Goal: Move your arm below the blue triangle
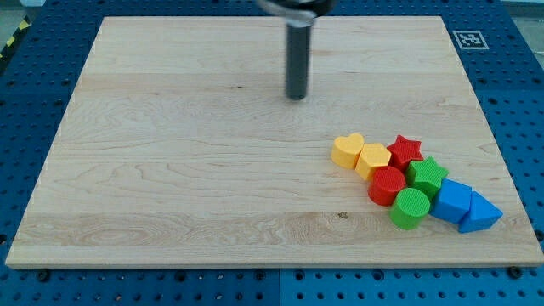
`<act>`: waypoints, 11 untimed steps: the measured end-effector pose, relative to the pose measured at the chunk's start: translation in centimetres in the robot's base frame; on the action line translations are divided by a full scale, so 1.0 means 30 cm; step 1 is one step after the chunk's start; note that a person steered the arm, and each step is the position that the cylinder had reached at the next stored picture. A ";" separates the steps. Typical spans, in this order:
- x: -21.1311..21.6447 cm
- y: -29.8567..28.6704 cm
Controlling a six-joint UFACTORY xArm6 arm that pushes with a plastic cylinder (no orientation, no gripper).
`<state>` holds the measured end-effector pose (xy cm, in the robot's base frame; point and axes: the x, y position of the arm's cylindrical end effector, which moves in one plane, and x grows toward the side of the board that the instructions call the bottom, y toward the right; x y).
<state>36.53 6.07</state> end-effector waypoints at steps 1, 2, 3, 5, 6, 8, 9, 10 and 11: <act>-0.021 0.333; -0.005 0.630; 0.052 0.764; 0.057 0.765; 0.065 0.765; 0.126 0.765; 0.272 0.765; 0.456 0.765; 0.668 0.764</act>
